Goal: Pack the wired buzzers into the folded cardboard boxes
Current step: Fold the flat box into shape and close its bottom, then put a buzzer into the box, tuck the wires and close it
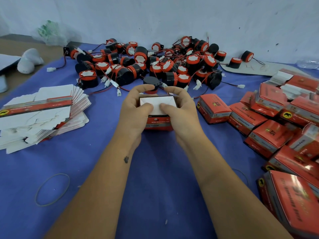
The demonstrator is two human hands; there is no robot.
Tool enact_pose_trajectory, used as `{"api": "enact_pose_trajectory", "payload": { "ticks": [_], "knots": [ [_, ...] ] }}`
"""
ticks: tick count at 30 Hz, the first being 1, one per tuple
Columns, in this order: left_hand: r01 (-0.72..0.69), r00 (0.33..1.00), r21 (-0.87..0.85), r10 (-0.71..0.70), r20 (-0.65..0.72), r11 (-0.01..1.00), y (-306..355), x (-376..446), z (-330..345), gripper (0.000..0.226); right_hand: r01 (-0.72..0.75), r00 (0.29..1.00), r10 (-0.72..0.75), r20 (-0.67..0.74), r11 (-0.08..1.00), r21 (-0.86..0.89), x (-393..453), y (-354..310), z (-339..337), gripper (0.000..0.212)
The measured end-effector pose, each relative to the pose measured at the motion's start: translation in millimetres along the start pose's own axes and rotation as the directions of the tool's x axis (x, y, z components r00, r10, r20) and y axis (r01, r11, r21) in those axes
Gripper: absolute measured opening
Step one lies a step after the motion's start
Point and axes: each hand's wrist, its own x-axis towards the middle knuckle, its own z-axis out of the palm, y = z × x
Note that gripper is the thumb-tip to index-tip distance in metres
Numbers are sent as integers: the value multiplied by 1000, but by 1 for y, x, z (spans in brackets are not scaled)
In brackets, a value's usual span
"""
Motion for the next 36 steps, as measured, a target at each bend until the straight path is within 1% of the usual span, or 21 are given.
{"api": "enact_pose_trajectory", "payload": {
  "ticks": [3,6,8,10,11,12,14,15,17,19,21,23,24,25,27,28,29,32,33,34,36],
  "knots": [
    [-22,1000,29,21,14,999,0,-3,2,45,4,1000,-4,9,1000,0,-1,-1,-1,31],
    [90,996,-149,-92,-7,985,2,-2,2,22,-39,998,42,-39,997,71,-3,-3,2,19],
    [165,983,-132,-175,-61,977,2,1,1,28,11,993,-26,-114,992,-122,-4,-2,4,26],
    [180,980,-17,-181,-86,984,-2,2,1,34,82,981,-157,-114,868,-490,-6,0,2,36],
    [176,981,23,-173,-93,984,-3,1,0,34,44,984,-141,-111,788,-614,-7,-1,1,41],
    [164,983,25,-161,-93,986,-2,1,0,31,-22,991,-69,-116,769,-639,-8,-3,2,46],
    [106,990,-24,-108,-86,994,0,0,-2,24,-137,990,103,-99,878,-460,-10,-6,4,47],
    [72,993,-18,-73,-87,997,1,0,-3,24,-160,987,140,-85,931,-328,-9,-5,5,38],
    [61,995,-5,-61,-79,998,0,3,-10,41,-73,996,65,-54,983,-167,-7,-5,4,10],
    [138,990,9,-138,11,990,-1,6,-18,33,24,999,-21,37,996,-81,-4,-1,-1,22],
    [168,983,120,-176,58,978,-2,6,-21,25,65,992,-59,113,997,-52,-2,2,-6,35],
    [167,984,119,-157,-87,979,-4,10,-21,23,113,992,-99,77,972,-204,-1,6,-10,40],
    [164,972,65,-150,-183,984,-5,12,-22,23,126,992,-125,28,912,-390,1,10,-12,41],
    [146,953,1,-140,-269,989,-6,14,-23,25,105,991,-133,0,789,-605,4,14,-16,43],
    [84,912,-96,-116,-394,992,-5,17,-28,28,11,1000,-26,-1,444,-896,8,20,-21,45],
    [59,895,-103,-99,-435,993,-4,17,-30,29,-7,999,44,8,312,-950,8,23,-21,45],
    [41,885,-97,-81,-457,994,-5,18,-31,30,-4,997,73,14,235,-972,9,24,-21,44],
    [25,879,-89,-64,-473,996,-4,17,-30,30,31,999,-37,26,162,-986,9,25,-22,32],
    [23,877,-84,-61,-477,996,-4,17,-29,30,57,997,-68,45,188,-980,8,23,-23,25],
    [20,873,-89,-61,-484,996,-3,16,-29,29,83,993,-103,53,311,-947,6,21,-23,19],
    [-8,863,-131,-59,-502,991,-3,16,-29,24,159,980,-198,27,691,-705,-3,11,-15,15]
  ]
}}
